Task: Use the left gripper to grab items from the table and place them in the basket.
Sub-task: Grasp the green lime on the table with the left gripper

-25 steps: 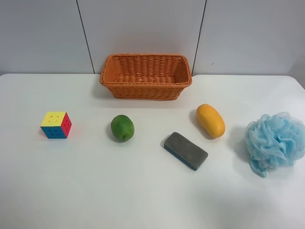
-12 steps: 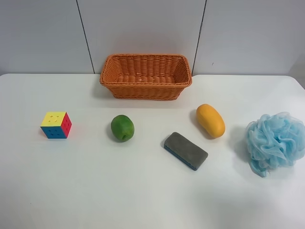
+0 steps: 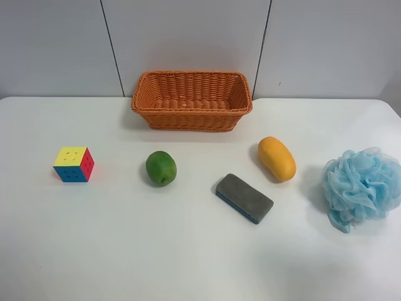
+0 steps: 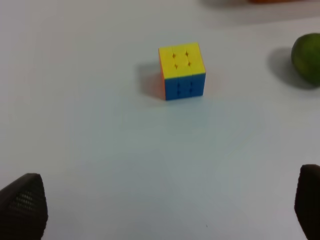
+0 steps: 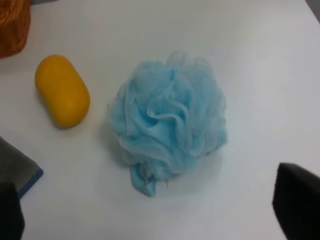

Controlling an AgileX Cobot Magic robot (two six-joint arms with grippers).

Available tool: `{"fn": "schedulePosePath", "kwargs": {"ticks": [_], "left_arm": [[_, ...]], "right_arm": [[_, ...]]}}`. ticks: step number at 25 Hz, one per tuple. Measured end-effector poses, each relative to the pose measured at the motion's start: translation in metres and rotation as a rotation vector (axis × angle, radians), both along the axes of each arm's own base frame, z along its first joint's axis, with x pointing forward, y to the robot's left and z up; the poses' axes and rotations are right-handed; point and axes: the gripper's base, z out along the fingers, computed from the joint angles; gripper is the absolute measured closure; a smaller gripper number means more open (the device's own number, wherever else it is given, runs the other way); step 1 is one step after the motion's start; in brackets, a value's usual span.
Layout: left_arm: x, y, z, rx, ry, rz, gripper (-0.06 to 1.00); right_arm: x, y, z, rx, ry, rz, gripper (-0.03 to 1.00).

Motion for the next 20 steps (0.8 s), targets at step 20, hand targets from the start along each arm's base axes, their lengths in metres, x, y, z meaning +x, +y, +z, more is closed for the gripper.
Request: {"fn": "schedulePosePath", "kwargs": {"ticks": [20], "left_arm": [[0.208,-0.045,0.033,-0.109,0.61,-0.027,-0.05]], "right_arm": [[0.0,0.0,0.0,0.0,0.0,0.0,-0.02]]}}
